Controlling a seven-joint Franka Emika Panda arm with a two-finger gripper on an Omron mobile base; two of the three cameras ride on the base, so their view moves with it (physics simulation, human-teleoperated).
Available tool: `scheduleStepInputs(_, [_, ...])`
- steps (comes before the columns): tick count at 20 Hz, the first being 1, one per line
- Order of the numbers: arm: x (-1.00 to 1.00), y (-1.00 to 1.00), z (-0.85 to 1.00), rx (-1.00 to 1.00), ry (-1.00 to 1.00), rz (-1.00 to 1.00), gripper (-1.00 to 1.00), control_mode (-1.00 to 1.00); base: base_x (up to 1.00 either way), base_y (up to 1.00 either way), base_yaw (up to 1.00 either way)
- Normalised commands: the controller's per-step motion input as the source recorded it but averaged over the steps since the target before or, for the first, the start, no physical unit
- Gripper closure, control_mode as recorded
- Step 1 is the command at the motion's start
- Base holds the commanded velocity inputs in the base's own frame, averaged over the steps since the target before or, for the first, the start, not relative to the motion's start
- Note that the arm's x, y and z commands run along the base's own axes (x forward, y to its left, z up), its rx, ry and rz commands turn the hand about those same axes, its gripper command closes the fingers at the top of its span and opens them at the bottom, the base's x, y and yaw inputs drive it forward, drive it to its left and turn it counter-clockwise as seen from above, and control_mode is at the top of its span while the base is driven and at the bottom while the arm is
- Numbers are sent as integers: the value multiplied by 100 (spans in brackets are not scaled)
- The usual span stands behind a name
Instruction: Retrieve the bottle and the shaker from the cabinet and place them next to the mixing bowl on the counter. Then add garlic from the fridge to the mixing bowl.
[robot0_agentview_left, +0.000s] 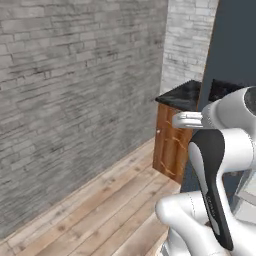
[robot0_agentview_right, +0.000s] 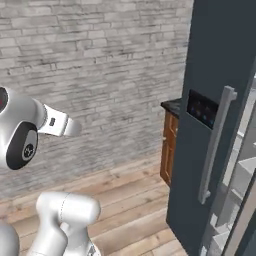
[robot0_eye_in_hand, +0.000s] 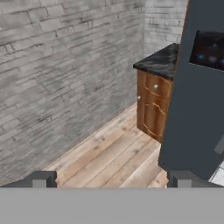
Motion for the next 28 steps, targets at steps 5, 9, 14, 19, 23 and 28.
scheduleStepInputs(5, [0, 0, 0, 0, 0, 0, -100, 100, 10, 12, -69])
scheduleStepInputs(9, [0, 0, 0, 0, 0, 0, -100, 100, 23, 6, -56])
scheduleStepInputs(14, [0, 0, 0, 0, 0, 0, -100, 100, 100, 54, -48])
scheduleStepInputs(19, [0, 0, 0, 0, 0, 0, -100, 100, 78, 48, -38])
scheduleStepInputs(23, [0, 0, 0, 0, 0, 0, -100, 100, 4, -13, -63])
scheduleStepInputs(28, [0, 0, 0, 0, 0, 0, -100, 100, 23, -13, -80])
